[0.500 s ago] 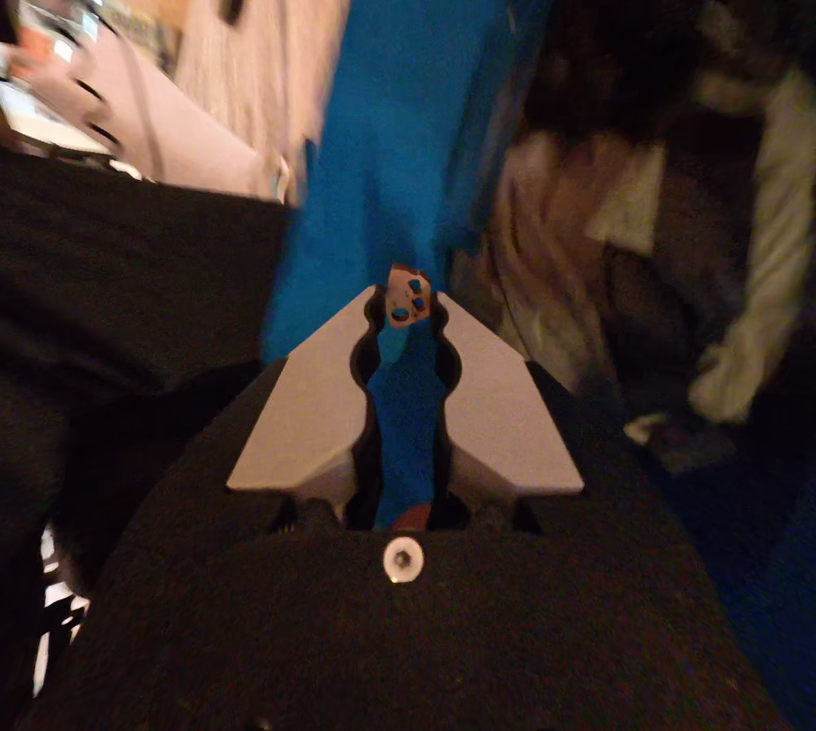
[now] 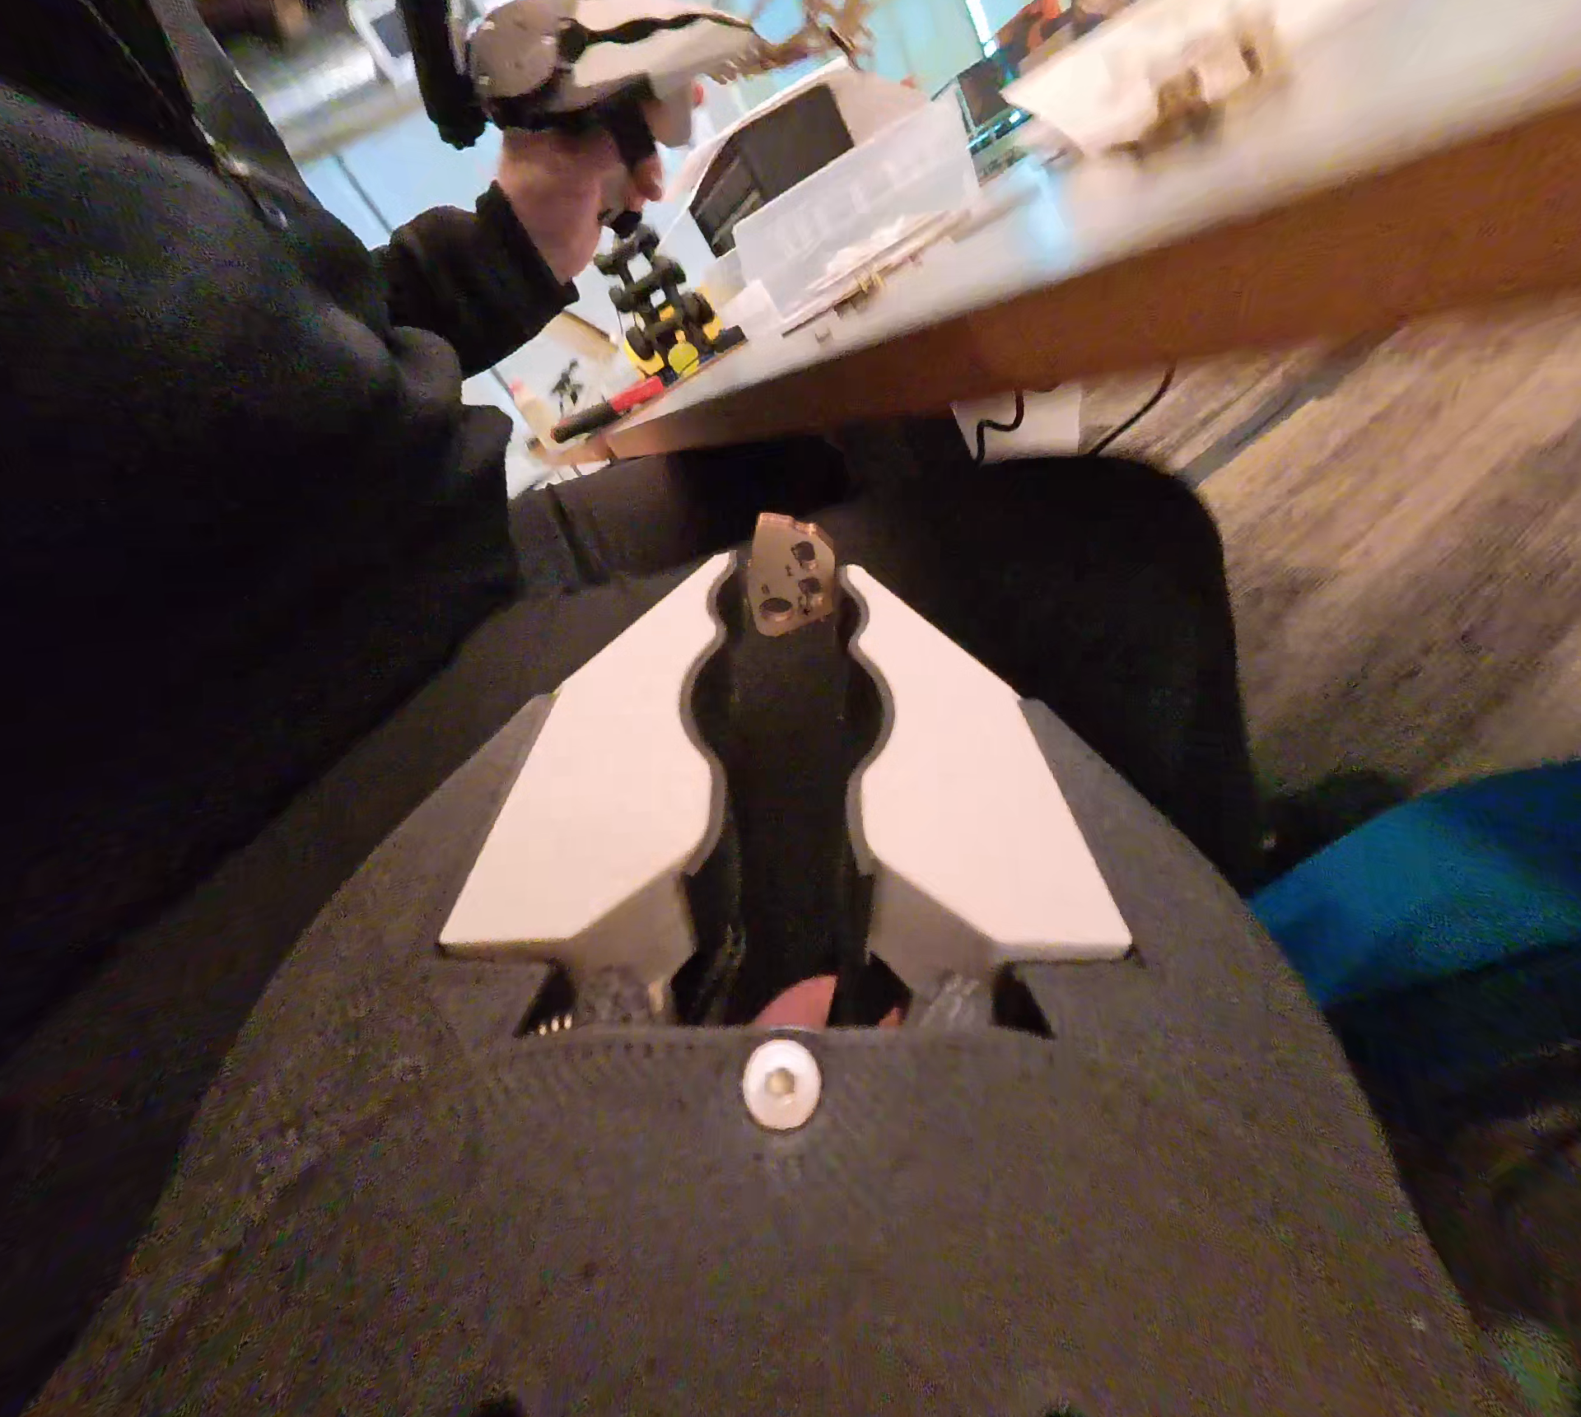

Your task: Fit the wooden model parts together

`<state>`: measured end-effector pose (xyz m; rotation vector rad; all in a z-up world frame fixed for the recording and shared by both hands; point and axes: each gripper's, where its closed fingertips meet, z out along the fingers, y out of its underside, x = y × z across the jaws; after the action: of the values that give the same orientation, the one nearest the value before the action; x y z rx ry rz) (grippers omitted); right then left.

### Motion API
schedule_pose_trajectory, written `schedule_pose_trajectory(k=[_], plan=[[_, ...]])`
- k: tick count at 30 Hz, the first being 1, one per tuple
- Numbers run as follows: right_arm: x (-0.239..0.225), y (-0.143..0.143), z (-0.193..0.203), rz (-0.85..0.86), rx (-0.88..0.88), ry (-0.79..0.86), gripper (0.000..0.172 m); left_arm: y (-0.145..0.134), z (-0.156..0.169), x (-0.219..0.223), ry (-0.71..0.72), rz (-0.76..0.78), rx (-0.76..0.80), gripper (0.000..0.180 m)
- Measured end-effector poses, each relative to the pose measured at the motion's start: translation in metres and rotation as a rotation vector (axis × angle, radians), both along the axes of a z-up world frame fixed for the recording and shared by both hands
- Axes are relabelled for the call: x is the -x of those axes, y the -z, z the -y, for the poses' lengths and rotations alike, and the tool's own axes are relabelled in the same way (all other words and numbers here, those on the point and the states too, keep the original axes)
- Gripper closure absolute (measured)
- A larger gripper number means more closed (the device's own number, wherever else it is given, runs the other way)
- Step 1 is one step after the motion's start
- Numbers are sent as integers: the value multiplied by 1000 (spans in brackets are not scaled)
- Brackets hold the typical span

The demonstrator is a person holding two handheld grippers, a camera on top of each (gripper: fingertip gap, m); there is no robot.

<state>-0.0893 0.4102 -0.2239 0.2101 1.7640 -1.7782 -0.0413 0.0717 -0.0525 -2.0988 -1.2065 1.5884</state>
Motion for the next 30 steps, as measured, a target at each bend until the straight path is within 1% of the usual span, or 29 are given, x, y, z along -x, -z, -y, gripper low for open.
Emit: schedule_pose_trajectory(k=[1, 3, 5, 6, 9, 12, 14, 15, 16, 17, 18, 20, 22, 24, 27, 30], plan=[[1, -25, 11, -78, -10, -2, 155, 2, 2, -5, -8, 3, -11, 179], [10, -61, 44, -248, -74, 18, 155, 7, 6, -15, -23, 13, -17, 179], [22, -83, 83, -335, -179, 32, 155, 16, 7, -26, -29, 38, -36, 179], [20, -88, 103, -384, -233, 4, 154, 20, 8, -31, -37, 45, -35, 179], [17, -77, 156, -555, -441, -55, 154, 34, 10, -50, -49, 78, -65, 179], [7, -56, 194, -644, -599, -116, 153, 43, 14, -66, -55, 81, -123, 179], [3, -50, 214, -688, -637, -117, 151, 48, 14, -72, -52, 66, -177, 179], [3, -41, 220, -709, -689, -129, 135, 51, 15, -75, -52, 64, -190, 179], [4, -31, 223, -725, -746, -145, 130, 53, 17, -77, -51, 63, -201, 179], [2, -30, 228, -717, -751, -156, 139, 55, 19, -79, -50, 57, -213, 179], [0, -34, 233, -691, -740, -165, 141, 56, 21, -80, -50, 45, -230, 179], [9, -44, 241, -697, -734, -144, 137, 58, 27, -82, -55, 18, -275, 179], [21, -61, 253, -717, -701, -114, 135, 59, 31, -82, -54, -10, -324, 179], [37, -72, 270, -775, -707, -81, 132, 62, 37, -81, -54, -17, -347, 179], [53, -76, 310, -849, -723, -31, 121, 63, 47, -81, -64, -33, -370, 179], [63, -59, 348, -959, -783, 20, 104, 59, 58, -83, -85, -65, -389, 179]])
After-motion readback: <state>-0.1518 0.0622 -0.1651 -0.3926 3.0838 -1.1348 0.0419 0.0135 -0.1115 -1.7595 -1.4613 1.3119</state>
